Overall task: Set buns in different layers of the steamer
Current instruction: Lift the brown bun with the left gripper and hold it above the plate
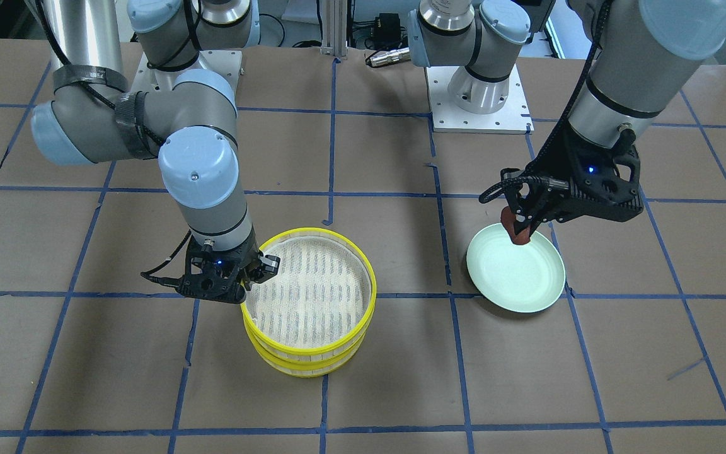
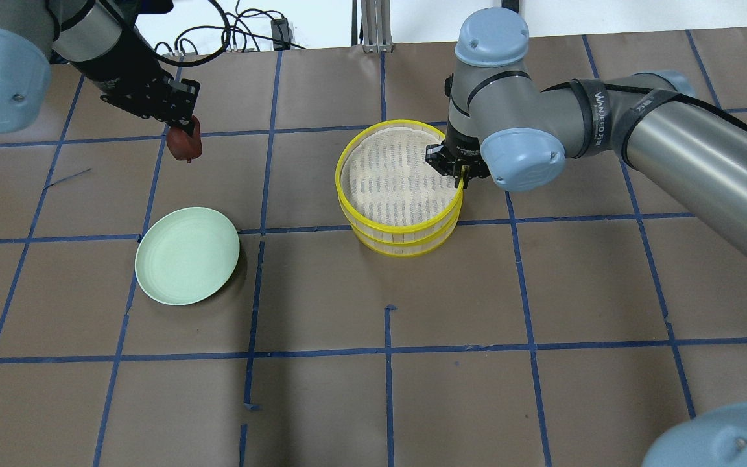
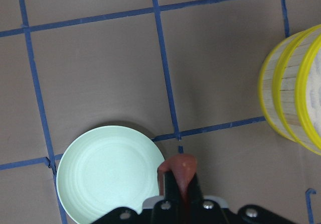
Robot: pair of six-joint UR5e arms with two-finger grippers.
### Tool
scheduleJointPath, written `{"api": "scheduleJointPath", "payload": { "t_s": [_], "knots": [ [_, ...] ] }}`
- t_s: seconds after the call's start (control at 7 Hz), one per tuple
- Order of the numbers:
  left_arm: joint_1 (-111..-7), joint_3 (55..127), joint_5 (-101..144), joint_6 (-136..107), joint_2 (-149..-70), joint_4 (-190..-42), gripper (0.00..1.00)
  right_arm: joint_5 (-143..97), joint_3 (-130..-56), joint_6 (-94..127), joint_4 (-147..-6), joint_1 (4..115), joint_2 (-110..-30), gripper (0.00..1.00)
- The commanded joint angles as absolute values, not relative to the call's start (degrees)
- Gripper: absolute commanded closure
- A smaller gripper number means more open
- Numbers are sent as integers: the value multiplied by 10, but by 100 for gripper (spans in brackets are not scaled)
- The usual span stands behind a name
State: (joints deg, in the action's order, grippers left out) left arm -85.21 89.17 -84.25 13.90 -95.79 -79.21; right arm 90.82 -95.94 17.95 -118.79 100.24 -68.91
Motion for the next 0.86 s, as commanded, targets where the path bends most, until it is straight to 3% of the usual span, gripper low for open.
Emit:
{"api": "scheduleJointPath", "payload": {
  "t_s": [0.0, 0.71],
  "knots": [
    [-855, 917, -841, 144, -951, -792, 98, 912, -961, 178, -1186, 1001, -689, 82],
    [-855, 933, -840, 147, -944, -776, 98, 915, -959, 176, -1188, 1001, -689, 81]
  ]
}}
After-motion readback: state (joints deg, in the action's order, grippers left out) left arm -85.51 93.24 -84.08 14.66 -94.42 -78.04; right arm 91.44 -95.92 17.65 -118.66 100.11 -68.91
